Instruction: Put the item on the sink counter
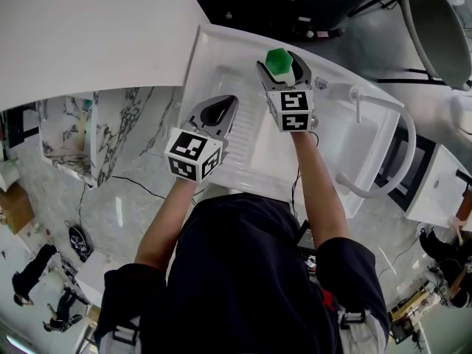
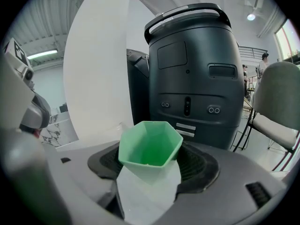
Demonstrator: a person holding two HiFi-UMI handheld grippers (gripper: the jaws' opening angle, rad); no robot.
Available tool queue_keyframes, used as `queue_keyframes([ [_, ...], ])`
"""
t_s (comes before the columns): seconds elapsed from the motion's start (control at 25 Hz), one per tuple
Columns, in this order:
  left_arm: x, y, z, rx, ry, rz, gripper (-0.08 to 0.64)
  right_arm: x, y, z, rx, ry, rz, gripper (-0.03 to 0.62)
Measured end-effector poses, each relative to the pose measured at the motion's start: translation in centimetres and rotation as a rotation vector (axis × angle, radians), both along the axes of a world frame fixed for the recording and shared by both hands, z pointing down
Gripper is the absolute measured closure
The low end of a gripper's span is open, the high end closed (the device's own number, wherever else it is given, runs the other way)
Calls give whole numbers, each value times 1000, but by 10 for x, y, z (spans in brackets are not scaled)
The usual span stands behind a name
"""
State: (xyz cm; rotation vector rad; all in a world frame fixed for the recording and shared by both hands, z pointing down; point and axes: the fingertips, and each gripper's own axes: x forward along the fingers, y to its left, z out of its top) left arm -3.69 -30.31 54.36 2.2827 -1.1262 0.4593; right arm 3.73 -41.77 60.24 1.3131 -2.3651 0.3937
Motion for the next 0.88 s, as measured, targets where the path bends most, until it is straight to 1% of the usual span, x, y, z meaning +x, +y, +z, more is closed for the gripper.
queue_keyframes([
  [0.24, -2, 1, 3, -9, -3, -5, 543, -1, -1, 9, -21, 10, 3, 256],
  [0.56, -2, 1, 4, -12, 4, -8, 543, 0, -1, 12, -26, -9, 14, 256],
  [0.88, -3, 1, 3, -14, 4, -13, 543, 0, 1, 18, -64, -17, 28, 255],
])
